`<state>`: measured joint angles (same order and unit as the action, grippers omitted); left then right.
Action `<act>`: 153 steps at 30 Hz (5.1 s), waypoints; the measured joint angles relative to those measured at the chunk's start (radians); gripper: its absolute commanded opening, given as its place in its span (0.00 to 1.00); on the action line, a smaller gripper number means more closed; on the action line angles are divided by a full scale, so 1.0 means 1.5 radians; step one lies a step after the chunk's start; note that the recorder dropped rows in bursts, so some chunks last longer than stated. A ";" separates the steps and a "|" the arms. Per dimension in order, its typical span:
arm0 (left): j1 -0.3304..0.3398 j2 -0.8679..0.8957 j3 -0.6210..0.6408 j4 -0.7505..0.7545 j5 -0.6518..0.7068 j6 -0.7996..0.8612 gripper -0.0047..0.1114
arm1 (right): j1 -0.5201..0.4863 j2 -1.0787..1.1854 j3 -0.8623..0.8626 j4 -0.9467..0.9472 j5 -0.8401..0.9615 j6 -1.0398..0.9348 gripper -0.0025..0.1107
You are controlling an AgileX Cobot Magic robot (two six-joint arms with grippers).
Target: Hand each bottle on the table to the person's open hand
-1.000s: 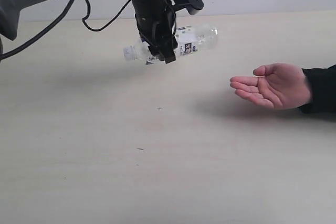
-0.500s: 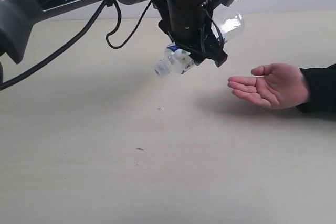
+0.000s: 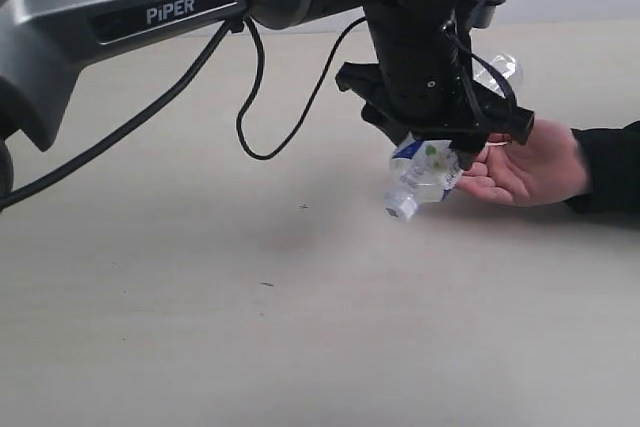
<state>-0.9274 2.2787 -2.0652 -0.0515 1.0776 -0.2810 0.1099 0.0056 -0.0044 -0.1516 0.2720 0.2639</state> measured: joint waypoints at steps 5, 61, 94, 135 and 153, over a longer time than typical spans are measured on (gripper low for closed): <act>0.000 0.000 0.000 -0.151 -0.085 -0.052 0.04 | 0.000 0.000 0.000 0.000 0.000 0.000 0.02; -0.001 -0.068 -0.001 -0.186 -0.040 0.202 0.16 | 0.000 0.000 0.000 0.000 0.000 0.000 0.02; 0.309 -0.445 0.547 -0.835 -0.166 0.984 0.04 | 0.000 0.000 0.000 0.000 0.000 0.000 0.02; 0.378 -0.823 0.937 -1.123 -0.903 1.327 0.04 | 0.000 0.000 0.000 0.000 0.000 0.000 0.02; 0.378 -0.825 0.945 -1.125 -0.916 1.326 0.04 | 0.000 0.000 0.000 0.000 0.000 0.000 0.02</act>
<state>-0.3598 1.0417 -0.6475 -1.7384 -0.2962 1.7081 0.1099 0.0056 -0.0044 -0.1516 0.2720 0.2639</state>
